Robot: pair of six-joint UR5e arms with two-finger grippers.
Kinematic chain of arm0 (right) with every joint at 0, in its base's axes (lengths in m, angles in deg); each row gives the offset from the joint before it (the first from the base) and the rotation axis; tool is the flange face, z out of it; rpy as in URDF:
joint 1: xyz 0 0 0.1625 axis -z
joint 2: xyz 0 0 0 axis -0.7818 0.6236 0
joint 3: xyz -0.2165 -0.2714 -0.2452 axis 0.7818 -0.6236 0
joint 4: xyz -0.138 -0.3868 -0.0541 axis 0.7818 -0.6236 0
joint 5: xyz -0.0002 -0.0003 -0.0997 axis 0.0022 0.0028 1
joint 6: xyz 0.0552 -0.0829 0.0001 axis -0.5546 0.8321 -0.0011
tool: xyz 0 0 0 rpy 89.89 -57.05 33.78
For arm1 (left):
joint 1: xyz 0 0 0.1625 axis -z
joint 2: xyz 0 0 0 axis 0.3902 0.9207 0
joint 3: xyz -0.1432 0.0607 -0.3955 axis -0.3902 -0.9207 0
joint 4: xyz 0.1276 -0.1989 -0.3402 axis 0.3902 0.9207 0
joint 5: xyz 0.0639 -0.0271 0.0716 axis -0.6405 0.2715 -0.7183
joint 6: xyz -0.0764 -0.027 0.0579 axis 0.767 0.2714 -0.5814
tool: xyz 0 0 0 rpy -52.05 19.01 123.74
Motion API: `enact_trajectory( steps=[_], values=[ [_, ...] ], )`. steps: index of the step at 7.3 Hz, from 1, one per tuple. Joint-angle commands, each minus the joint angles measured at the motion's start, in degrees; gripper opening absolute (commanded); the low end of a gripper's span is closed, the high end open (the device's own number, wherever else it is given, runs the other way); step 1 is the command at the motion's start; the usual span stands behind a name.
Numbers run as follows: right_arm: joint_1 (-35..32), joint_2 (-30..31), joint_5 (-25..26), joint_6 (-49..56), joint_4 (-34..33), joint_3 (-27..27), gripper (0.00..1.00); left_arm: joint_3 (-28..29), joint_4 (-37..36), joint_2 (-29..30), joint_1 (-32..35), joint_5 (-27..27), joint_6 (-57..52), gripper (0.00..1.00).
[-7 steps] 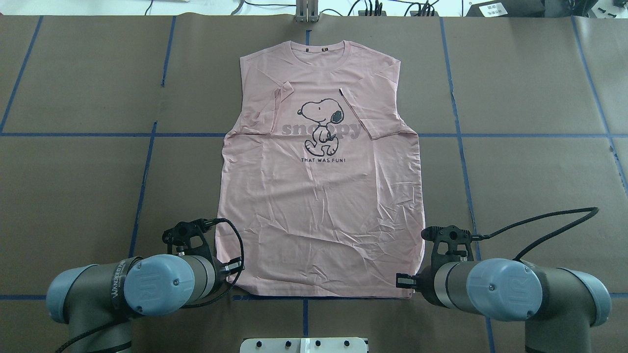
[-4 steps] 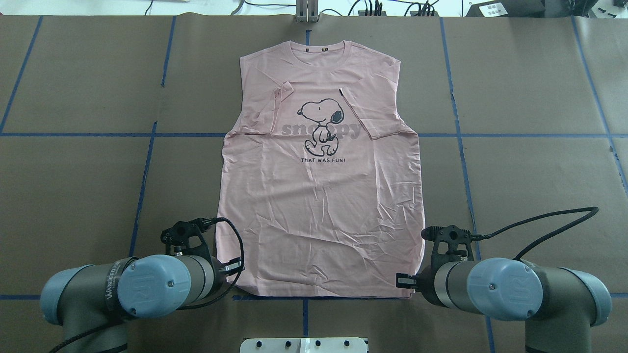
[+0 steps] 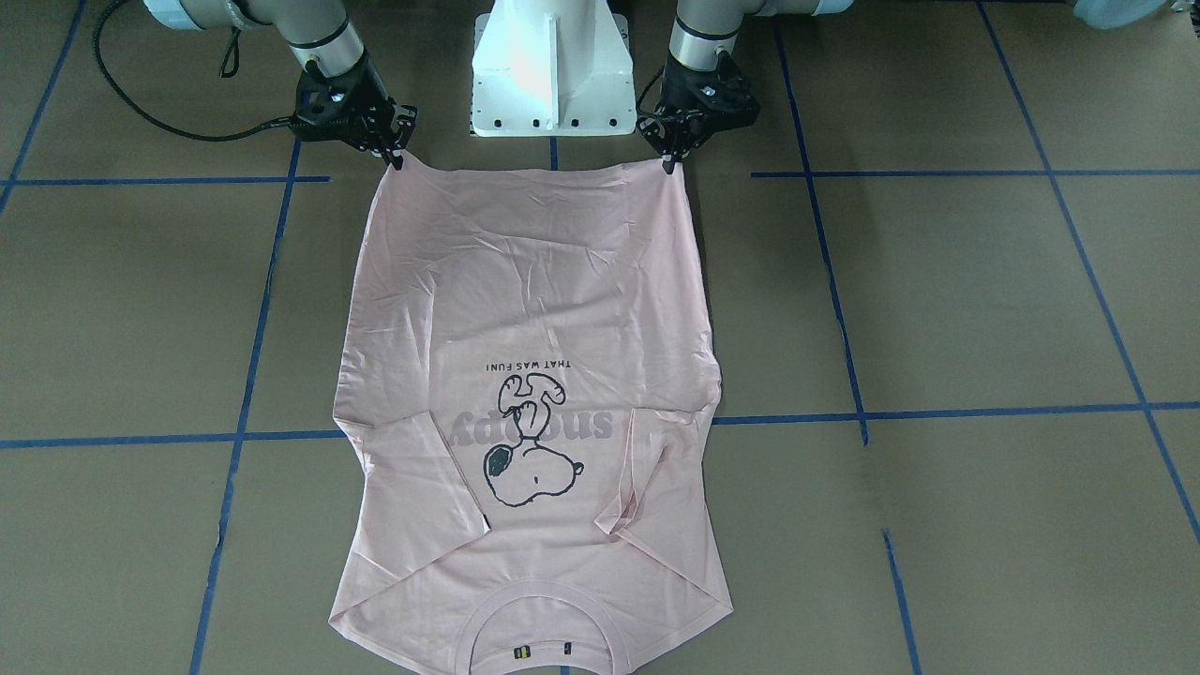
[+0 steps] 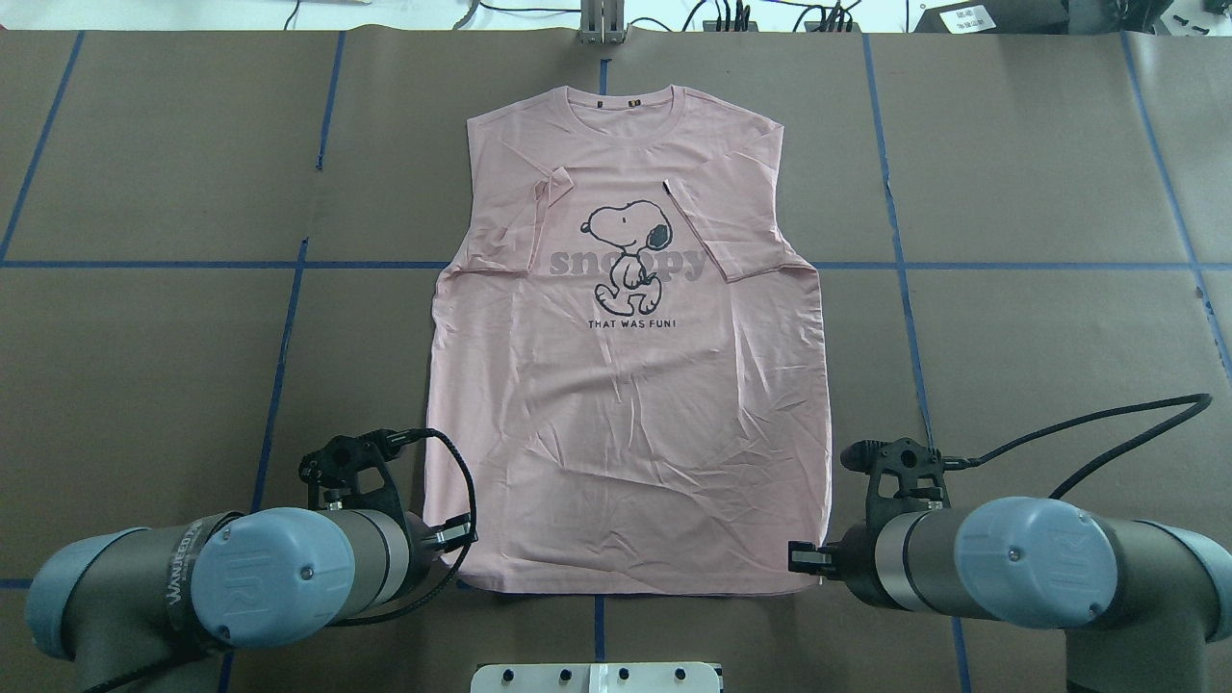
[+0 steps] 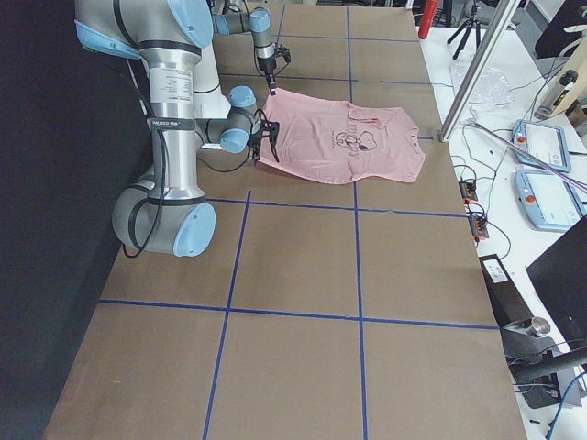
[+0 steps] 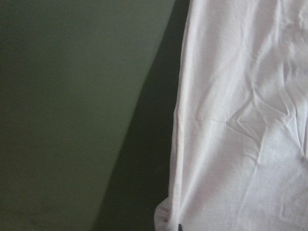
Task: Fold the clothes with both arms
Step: 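Lift the hem with both grippers and fold it toward the collar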
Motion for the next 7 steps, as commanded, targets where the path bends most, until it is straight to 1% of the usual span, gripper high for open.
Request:
enact_trajectory(
  steps=[1, 2, 3, 4, 5, 6, 7],
  values=[
    [1.5, 4.9, -1.9, 0.0, 0.0, 6.5, 0.00, -3.6, -4.9, 0.1, -2.8, 0.1, -0.2, 0.00],
    [3.1, 7.6, -3.4, 0.0, 0.1, 10.7, 0.00, -7.1, -10.3, 0.7, -3.4, 0.3, -0.5, 0.00],
    [4.3, 8.1, -3.7, -0.1, 0.1, 12.3, 0.00, -11.5, -13.9, 0.6, -4.9, 0.3, -1.0, 0.00],
    [4.4, 7.9, -3.7, -0.1, 0.1, 12.3, 0.00, -12.6, -14.9, 0.7, -5.7, 0.4, -1.0, 0.00],
    [3.7, 7.6, -3.6, 0.0, 0.1, 12.0, 0.00, -12.1, -14.7, 1.0, -5.8, 0.7, -1.2, 0.00],
    [1.5, 7.1, -3.4, 1.1, 0.1, 11.5, 0.00, -10.7, -14.4, 1.7, -5.9, 0.8, -1.2, 0.00],
    [-1.0, 5.9, -3.6, 4.6, 0.1, 11.3, 0.00, -9.4, -14.3, 2.5, -5.4, 0.4, -3.0, 0.00]
  ],
)
